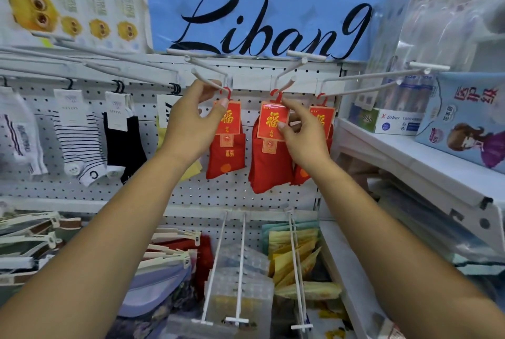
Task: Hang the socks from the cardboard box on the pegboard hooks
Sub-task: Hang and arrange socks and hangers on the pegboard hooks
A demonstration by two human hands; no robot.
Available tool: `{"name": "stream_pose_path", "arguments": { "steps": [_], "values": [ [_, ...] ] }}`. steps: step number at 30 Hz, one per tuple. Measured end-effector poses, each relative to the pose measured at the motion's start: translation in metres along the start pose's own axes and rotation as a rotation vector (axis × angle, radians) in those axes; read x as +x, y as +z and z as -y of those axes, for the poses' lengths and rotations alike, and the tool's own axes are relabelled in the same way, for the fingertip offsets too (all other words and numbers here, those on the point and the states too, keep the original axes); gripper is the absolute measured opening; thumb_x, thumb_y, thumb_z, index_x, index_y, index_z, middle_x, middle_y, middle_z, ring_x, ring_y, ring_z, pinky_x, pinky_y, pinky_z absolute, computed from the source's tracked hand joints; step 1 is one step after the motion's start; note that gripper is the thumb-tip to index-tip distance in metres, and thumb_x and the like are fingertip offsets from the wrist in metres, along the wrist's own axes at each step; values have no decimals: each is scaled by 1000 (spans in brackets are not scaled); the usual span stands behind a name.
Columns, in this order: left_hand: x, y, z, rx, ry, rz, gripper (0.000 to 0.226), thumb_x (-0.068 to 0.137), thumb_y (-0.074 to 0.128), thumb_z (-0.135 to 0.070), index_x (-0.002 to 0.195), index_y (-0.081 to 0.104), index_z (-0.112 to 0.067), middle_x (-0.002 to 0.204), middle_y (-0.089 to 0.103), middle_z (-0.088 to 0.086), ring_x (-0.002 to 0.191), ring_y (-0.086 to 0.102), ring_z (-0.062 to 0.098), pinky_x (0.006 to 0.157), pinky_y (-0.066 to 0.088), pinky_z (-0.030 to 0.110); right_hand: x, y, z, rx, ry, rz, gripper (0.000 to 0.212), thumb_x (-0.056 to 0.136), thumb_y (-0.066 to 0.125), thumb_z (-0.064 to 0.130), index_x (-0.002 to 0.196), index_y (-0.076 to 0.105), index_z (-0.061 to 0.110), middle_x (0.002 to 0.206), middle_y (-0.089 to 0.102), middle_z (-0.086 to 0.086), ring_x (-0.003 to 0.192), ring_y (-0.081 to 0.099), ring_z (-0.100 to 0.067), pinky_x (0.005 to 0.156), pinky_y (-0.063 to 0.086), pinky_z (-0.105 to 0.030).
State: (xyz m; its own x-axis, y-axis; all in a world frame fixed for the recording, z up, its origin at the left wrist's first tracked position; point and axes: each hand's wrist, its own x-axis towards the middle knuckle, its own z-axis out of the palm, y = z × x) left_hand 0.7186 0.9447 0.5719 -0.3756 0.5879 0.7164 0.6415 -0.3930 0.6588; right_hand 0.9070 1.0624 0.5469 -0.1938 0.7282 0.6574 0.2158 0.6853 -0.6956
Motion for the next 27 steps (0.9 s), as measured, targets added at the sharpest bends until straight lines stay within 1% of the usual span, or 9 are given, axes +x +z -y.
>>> {"name": "stream_pose_path", "arguments": {
  "steps": [2,4,6,8,12,16,19,23,27],
  "values": [
    [-2,-1,-1,15,1,24,25,99,63,-33,121,55,-43,124,60,-24,125,53,-1,108,45,42,-2,-3,-1,-49,-30,18,50,97,64,14,143,52,29,124,58,2,90,61,-6,69,51,-8],
    [-6,0,-2,21,-11,38,31,99,63,-31,127,55,-38,126,58,-25,127,53,-2,109,44,37,-6,-7,1,-79,-29,23,55,96,66,18,146,49,31,132,51,1,99,59,-10,82,51,-12],
    [-15,1,-3,6,-34,28,39,99,65,-27,136,54,-31,129,57,-22,128,52,-1,109,42,31,-15,-11,4,-93,-1,12,59,95,68,22,148,46,30,139,45,-1,119,54,-16,102,49,-27],
    [-28,1,-3,8,-55,3,42,99,65,-27,139,55,-27,131,57,-19,129,52,0,109,39,25,-28,-16,9,-113,21,3,62,94,70,27,150,44,27,142,43,-2,129,48,-17,111,44,-38],
    [-65,-9,-2,55,-56,-24,38,97,66,-34,134,58,-36,125,57,-31,121,49,-18,96,34,3,-68,-24,18,-62,21,40,57,91,71,34,144,51,26,135,47,6,122,51,-8,107,48,-36],
    [-117,-27,-5,81,-89,-37,41,96,66,-40,136,57,-39,133,59,-27,123,50,-14,101,38,15,-125,-17,29,-19,-13,94,42,92,69,38,132,60,30,128,54,14,119,53,0,103,47,-27],
    [-174,-45,0,117,-180,-91,42,93,65,-50,134,55,-49,134,55,-36,125,45,-18,104,38,22,-177,1,38,58,-20,238,37,95,64,40,131,60,30,128,53,19,122,50,4,104,45,-22],
    [-260,-79,11,238,-366,-153,48,90,63,-53,137,55,-44,141,56,-25,133,48,-6,102,37,17,-243,32,51,149,-37,486,41,96,62,43,135,55,33,136,48,24,127,45,8,103,38,-12],
    [-358,-109,5,346,-567,-230,45,90,67,-52,133,61,-37,128,63,-24,120,55,-10,93,41,6,-311,65,59,252,-48,724,42,95,63,38,133,58,23,134,51,16,124,46,8,102,38,-12]
  ]
}}
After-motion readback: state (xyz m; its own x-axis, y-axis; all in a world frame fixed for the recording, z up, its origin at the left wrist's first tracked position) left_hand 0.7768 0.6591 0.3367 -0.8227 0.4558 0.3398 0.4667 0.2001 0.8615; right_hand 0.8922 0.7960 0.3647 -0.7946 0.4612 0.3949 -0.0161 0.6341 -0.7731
